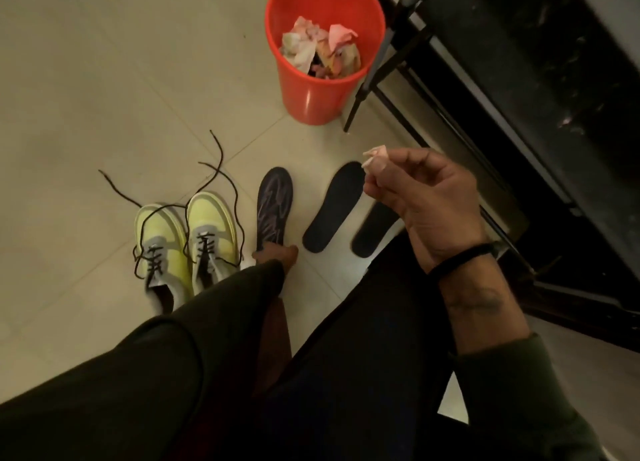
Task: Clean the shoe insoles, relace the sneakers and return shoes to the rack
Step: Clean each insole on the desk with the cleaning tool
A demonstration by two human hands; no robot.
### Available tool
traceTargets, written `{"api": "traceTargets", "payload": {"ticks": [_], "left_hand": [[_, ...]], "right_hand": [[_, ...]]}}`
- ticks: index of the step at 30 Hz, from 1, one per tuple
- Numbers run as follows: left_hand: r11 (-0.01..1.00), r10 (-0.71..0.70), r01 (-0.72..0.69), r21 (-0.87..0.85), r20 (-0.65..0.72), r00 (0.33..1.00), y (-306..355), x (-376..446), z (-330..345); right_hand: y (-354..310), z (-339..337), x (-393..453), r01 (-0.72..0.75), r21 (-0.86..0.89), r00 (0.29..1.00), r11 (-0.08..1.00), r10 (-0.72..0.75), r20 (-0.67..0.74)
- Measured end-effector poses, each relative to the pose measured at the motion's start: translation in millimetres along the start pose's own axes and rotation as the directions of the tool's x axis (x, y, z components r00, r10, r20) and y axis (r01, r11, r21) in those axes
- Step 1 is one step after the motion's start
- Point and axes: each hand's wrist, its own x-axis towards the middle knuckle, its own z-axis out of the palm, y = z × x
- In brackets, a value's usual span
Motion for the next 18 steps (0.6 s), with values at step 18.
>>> {"api": "traceTargets", "payload": {"ticks": [18], "left_hand": [[0.995, 0.039, -0.032, 0.092, -0.084, 0.996, -19.5, 15.4, -24.9]], "right_hand": [[13.3, 19.7, 11.6, 0.092, -0.215, 0.992, 0.972, -0.108, -0.064]]}}
